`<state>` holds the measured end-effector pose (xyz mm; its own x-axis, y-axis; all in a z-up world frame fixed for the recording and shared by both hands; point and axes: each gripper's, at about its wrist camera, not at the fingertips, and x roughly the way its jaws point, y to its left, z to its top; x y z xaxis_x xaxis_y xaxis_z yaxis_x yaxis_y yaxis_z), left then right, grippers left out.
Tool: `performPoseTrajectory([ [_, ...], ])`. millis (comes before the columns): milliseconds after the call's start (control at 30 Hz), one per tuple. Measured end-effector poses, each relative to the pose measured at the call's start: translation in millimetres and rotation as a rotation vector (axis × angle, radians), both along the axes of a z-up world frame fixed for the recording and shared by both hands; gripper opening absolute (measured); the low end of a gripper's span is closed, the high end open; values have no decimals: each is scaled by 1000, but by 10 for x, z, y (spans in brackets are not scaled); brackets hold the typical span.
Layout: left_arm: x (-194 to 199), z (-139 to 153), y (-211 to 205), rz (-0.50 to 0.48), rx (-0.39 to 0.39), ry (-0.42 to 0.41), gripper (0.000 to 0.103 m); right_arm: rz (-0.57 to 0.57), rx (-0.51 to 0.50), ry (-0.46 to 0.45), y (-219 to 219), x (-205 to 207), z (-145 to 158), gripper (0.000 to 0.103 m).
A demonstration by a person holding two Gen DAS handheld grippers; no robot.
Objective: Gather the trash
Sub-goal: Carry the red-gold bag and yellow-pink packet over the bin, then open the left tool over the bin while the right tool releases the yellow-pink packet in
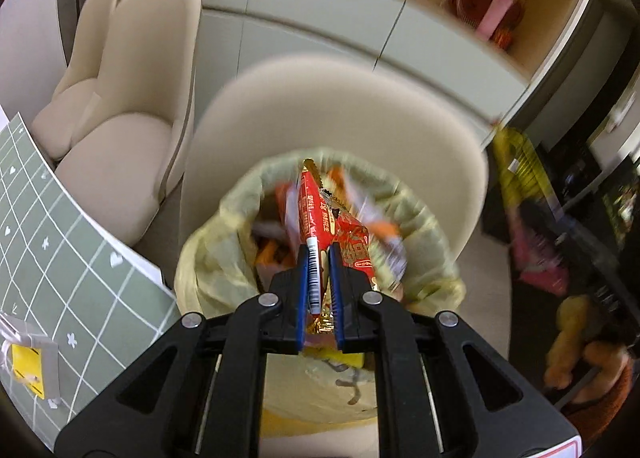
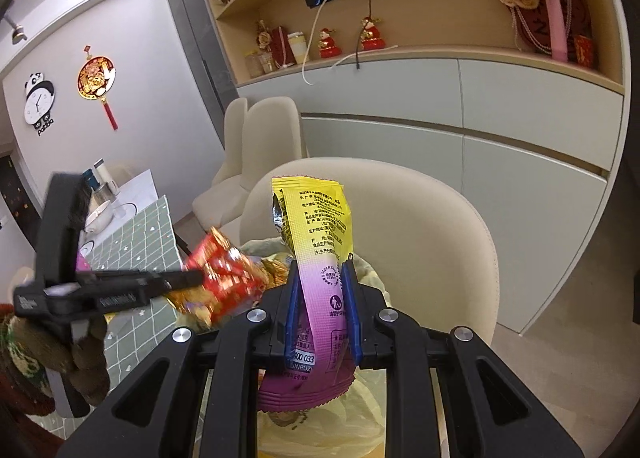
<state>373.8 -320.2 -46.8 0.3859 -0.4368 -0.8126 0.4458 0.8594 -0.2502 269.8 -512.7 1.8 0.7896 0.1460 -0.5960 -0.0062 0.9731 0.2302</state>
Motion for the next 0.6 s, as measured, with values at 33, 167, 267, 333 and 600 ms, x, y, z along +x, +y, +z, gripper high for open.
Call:
performPoseTrajectory([
  [33,1,-44,-32,-6,24,7,9,-5,2,7,-21,0,-26,20],
  [167,-16,-133,-104,-18,68,22,13,-16,11,34,-66,27,-110,20],
  [267,-36,-105,-76,-20,60,27,25,-14,19,48,-77,79,-156,20],
  [333,-66,-59,-47,-21,64,13,26,-7,23,56,-52,118,-185,20],
  [600,-166,198,191,20,28,-38,35,74,20,66,268,328,-257,20],
])
